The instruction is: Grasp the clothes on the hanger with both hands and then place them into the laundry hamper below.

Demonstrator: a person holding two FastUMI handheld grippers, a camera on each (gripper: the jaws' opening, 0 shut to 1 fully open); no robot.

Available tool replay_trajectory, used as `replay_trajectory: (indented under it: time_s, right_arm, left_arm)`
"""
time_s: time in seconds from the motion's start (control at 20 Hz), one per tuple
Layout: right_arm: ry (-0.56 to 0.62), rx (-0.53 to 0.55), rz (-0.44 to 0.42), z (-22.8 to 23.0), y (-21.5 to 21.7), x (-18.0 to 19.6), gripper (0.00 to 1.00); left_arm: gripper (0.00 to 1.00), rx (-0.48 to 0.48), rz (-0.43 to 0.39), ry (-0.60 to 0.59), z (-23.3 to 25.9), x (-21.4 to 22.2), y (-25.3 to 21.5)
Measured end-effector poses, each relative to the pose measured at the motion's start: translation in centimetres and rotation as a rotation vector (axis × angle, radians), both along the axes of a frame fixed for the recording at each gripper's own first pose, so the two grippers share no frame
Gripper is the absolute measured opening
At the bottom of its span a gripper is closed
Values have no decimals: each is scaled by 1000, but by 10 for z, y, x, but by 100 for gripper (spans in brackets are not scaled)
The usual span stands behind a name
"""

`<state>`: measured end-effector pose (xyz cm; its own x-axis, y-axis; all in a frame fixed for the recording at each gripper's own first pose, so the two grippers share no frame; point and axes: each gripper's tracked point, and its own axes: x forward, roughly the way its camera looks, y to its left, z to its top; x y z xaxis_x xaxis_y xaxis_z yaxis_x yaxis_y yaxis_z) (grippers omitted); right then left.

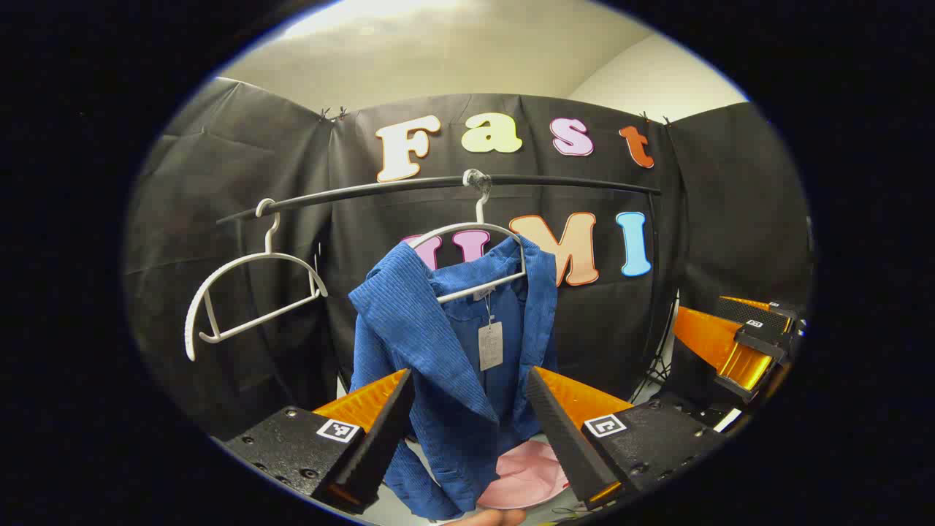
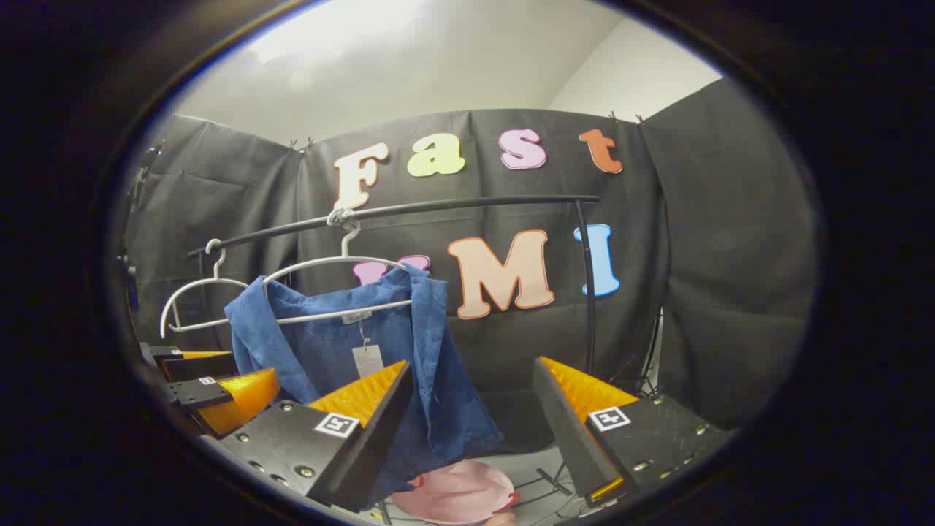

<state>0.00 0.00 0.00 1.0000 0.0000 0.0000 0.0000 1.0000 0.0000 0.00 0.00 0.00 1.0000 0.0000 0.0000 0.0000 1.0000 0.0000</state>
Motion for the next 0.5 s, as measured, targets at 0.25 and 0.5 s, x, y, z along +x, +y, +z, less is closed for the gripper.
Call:
replay_trajectory:
  time_s: [0.25,0.5]
  right_arm:
    - [14,7,-2,-3,-14,2,99]
    - [11,15,3,-3,-22,4,99]
  left_arm:
    - [99,-15,10,-4,2,-1,-11]
    - [96,-39,15,0,3,1,-21]
